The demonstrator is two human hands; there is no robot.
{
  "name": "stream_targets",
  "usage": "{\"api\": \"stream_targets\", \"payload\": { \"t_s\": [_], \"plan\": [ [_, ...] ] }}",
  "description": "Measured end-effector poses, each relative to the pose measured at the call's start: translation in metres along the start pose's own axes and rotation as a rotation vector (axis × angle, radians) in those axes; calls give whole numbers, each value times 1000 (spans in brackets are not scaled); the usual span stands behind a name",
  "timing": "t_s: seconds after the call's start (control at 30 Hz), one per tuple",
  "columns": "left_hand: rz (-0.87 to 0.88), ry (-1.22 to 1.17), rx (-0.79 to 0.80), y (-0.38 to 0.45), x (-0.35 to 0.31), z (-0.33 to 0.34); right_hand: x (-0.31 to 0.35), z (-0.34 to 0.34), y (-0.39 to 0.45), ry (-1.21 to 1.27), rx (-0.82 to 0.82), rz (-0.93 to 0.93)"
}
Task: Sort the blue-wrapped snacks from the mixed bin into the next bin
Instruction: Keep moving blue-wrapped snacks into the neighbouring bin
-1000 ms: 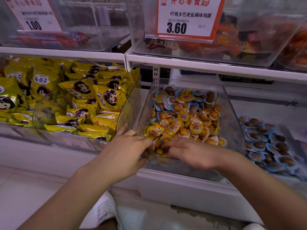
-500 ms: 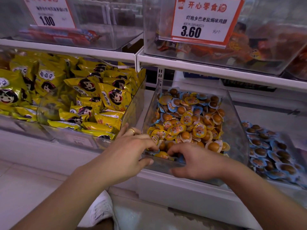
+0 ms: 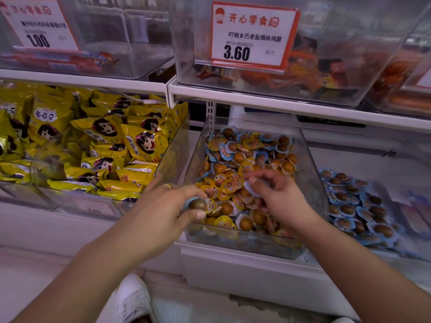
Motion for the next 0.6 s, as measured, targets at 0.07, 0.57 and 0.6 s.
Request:
{"api": "stream_targets", "payload": {
  "t_s": [0.07,0.57,0.6],
  "plan": [
    [7,26,-243,4,-3,-2,5,-3,-2,212,-64,71],
    [143,-459,-144,61,-65,60,20,-87,-27,576,-44,51],
    [148,-388,-126,61,-56,57,16,-105,-23,486,-124,31]
  ]
}}
Point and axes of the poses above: each hand's wrist, its own y-axis towards the middle knuckle, its own z-axis out of the palm, x = y × z, the point moved 1 cm from there along y, towards the middle knuckle, and after that the axes turned 11 degrees about z, right-handed, at the moved point
